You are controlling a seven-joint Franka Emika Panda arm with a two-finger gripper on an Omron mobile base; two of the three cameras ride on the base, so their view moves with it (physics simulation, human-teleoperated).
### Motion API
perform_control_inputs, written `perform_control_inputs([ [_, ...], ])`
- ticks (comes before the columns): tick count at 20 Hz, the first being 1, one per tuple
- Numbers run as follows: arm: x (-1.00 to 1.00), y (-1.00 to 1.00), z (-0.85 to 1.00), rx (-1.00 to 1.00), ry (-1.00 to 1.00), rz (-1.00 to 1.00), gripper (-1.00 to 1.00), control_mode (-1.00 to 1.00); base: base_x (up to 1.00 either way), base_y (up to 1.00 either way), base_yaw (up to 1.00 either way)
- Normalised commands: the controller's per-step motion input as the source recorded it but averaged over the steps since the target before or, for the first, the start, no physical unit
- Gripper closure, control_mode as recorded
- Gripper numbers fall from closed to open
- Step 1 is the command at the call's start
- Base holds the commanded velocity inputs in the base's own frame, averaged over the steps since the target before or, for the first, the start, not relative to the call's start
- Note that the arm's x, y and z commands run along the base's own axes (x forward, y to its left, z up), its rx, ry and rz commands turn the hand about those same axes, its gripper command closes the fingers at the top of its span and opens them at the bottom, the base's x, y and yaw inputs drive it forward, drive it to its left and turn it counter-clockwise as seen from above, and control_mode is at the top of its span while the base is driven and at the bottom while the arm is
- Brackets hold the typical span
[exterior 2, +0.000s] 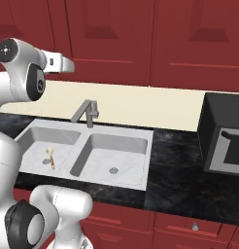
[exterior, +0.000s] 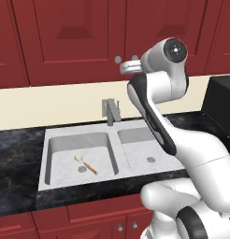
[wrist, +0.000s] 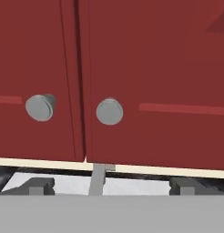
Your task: Open the cabinet, pick the kettle from the cabinet, and place it in the sink.
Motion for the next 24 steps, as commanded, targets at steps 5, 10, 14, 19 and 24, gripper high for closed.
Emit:
perform_control_inputs([
  [5, 0.22, 0.00, 0.18, 0.04, 0.00, 0.00, -1.00, -1.00, 0.00, 0.00, 0.00],
  [10, 0.18, -0.02, 0.12, 0.10, 0.01, 0.00, -1.00, -1.00, 0.00, 0.00, 0.00],
  [14, 0.24, 0.00, 0.03, 0.07, 0.00, 0.00, -1.00, -1.00, 0.00, 0.00, 0.00],
  [19, 0.27, 0.03, 0.01, 0.03, 0.00, 0.00, -1.00, -1.00, 0.00, 0.00, 0.00],
  [24, 0.24, 0.12, 0.00, 0.00, 0.01, 0.00, -1.00, -1.00, 0.00, 0.00, 0.00],
])
